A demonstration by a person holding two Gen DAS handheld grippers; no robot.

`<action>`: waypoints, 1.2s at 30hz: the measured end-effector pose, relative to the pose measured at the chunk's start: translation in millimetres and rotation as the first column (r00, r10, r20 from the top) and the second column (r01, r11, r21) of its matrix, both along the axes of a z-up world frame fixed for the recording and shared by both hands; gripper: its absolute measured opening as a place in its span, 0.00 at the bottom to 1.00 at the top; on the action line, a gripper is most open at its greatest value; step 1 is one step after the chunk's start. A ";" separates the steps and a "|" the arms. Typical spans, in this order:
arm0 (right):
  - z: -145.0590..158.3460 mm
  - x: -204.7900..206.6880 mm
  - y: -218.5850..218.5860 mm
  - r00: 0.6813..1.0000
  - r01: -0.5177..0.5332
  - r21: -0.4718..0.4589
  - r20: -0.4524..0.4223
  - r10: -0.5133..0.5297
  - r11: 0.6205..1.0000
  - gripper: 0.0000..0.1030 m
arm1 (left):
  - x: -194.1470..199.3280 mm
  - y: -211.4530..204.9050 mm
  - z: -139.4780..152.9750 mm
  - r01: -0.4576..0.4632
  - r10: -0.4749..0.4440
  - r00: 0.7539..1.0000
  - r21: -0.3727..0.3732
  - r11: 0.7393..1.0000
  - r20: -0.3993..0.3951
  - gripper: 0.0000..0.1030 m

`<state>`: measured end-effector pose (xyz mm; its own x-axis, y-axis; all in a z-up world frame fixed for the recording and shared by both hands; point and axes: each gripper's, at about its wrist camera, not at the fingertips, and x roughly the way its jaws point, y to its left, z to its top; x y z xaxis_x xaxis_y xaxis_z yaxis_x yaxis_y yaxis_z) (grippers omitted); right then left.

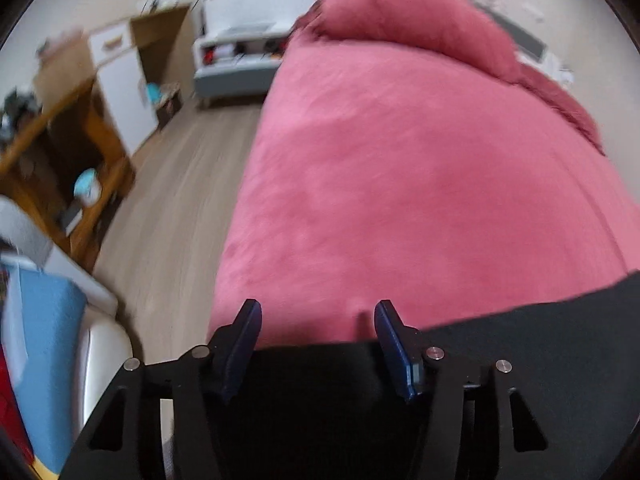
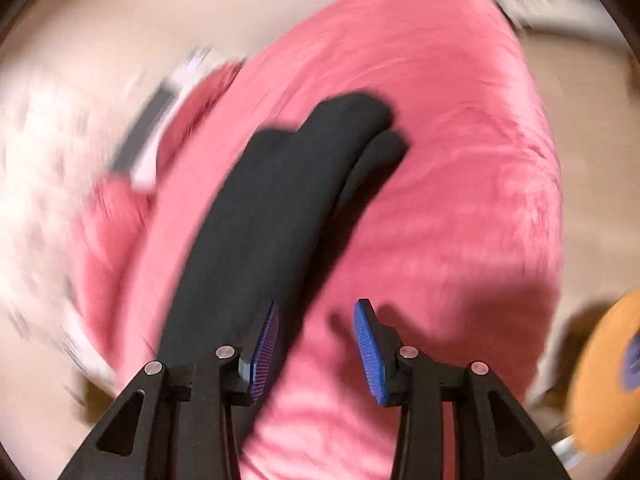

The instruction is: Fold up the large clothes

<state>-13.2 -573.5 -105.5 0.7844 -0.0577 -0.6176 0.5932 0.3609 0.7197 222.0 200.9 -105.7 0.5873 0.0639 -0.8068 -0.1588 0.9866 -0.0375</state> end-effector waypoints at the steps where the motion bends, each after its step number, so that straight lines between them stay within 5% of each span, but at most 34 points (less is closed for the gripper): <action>1: 0.8 0.7 -11.9 0.999 0.030 0.032 0.024 -0.031 0.999 0.40 | -4.8 -11.2 13.5 0.026 -0.026 0.999 0.002 1.000 0.046 0.57; 3: -1.4 8.6 -47.6 0.993 0.080 0.119 0.077 -0.089 0.990 0.40 | -22.9 -40.4 39.6 0.086 -0.084 0.986 -0.003 0.996 0.143 0.65; 5: -6.9 18.9 -84.4 0.994 0.089 0.172 0.041 -0.097 0.981 0.42 | -37.7 -79.3 47.9 0.201 -0.196 0.965 -0.011 0.980 0.172 0.73; 9: -37.0 38.6 -115.7 0.990 0.138 0.308 -0.034 -0.134 0.941 0.43 | -38.3 -138.2 -6.1 0.384 -0.385 0.923 0.052 0.922 0.009 0.76; 10: -35.9 45.5 -119.1 0.989 0.147 0.309 -0.041 -0.141 0.940 0.24 | -39.0 -146.1 -21.1 0.402 -0.402 0.915 0.110 0.909 -0.018 0.76; 11: -31.3 53.5 -118.1 0.989 0.146 0.290 -0.067 -0.132 0.946 0.13 | -48.3 -149.5 -28.1 0.418 -0.433 0.900 0.182 0.890 0.047 0.80; 13: 1.5 77.9 -117.8 0.996 0.077 0.216 -0.067 -0.064 0.973 0.12 | -58.5 -142.8 -33.2 0.429 -0.454 0.882 0.186 0.884 0.124 0.80; 17: 119.4 100.8 -91.0 0.982 -0.143 -0.095 0.106 0.153 0.985 0.12 | -50.9 -130.7 -31.4 0.458 -0.473 0.874 0.136 0.879 0.114 0.80; 20: 150.1 89.1 -82.1 0.970 -0.160 -0.190 0.150 0.190 0.969 0.12 | -55.2 -129.3 -28.7 0.457 -0.473 0.873 0.139 0.879 0.119 0.80; 23: 114.1 56.9 -100.8 0.991 -0.125 -0.168 0.032 0.133 0.978 0.12 | -55.2 -137.5 -30.1 0.457 -0.474 0.872 0.143 0.878 0.124 0.81; 26: 20.3 38.9 -135.3 0.985 -0.103 0.032 -0.139 0.107 0.994 0.15 | -64.4 -145.8 -26.6 0.461 -0.478 0.869 0.146 0.875 0.124 0.82; 27: -8.9 29.0 -143.4 0.978 -0.056 0.096 -0.197 0.074 0.994 0.23 | -67.2 -146.8 -25.7 0.461 -0.478 0.870 0.145 0.875 0.122 0.82; 31: -50.1 -11.9 -157.3 0.995 0.083 0.283 0.037 -0.097 0.955 0.36 | -67.1 -148.7 -24.8 0.459 -0.477 0.871 0.149 0.876 0.118 0.83; 36: -35.3 -27.4 -144.1 0.994 0.060 0.198 0.075 -0.076 0.978 0.41 | -68.8 -158.6 -16.7 0.446 -0.458 0.886 0.141 0.884 0.073 0.81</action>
